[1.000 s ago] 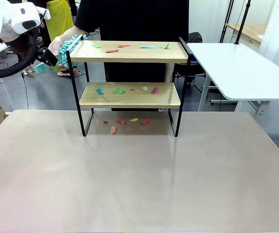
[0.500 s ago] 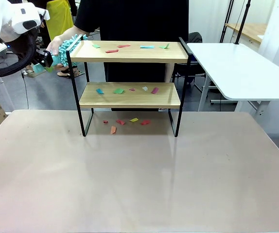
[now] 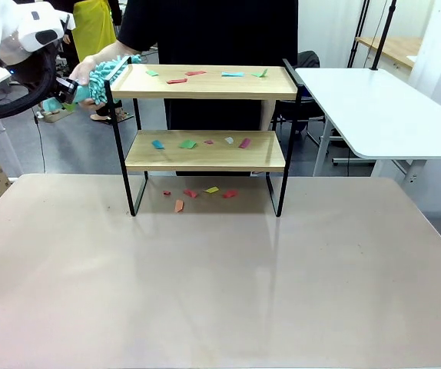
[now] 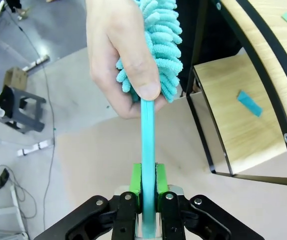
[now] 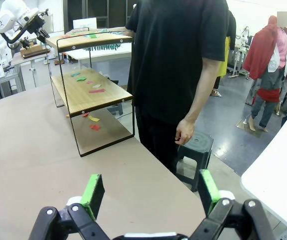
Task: Clean the shelf.
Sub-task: Pick up the Duster handed by the human.
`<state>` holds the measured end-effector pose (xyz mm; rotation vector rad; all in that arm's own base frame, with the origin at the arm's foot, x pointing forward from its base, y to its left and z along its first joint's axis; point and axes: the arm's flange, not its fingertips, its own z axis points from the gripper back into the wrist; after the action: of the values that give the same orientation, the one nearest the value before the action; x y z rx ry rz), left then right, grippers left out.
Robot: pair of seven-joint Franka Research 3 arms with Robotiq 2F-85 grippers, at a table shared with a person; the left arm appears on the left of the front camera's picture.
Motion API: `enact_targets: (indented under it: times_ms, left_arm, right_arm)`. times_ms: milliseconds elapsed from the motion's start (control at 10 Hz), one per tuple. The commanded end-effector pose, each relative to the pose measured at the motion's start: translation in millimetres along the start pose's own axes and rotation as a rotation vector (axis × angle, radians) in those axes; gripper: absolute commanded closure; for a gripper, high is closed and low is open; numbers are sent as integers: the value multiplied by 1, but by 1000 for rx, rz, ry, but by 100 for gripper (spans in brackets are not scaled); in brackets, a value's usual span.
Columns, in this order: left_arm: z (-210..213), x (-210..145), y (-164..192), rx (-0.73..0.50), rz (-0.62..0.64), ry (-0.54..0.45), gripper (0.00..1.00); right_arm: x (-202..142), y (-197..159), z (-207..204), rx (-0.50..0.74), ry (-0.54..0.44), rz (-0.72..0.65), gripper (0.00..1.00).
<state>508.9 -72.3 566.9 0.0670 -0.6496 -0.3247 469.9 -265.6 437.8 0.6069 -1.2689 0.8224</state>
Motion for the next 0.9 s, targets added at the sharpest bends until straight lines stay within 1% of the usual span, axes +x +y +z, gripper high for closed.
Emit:
enact_targets:
  times_ms: [0, 200, 300, 400, 800]
  left_arm:
    - [4, -3, -5, 41, 44, 8, 100]
    - [4, -2, -5, 50, 55, 12, 100]
    - [1, 0, -1, 16, 63, 36, 100]
    - [0, 0, 0, 7, 33, 2, 100]
    - [0, 0, 0, 7, 33, 2, 100]
  right_arm:
    - [3, 0, -1, 0, -3, 5, 0]
    - [3, 0, -1, 0, -3, 5, 0]
    - [3, 0, -1, 0, -3, 5, 0]
    - [3, 0, -1, 0, -3, 5, 0]
    - [3, 0, -1, 0, -3, 5, 0]
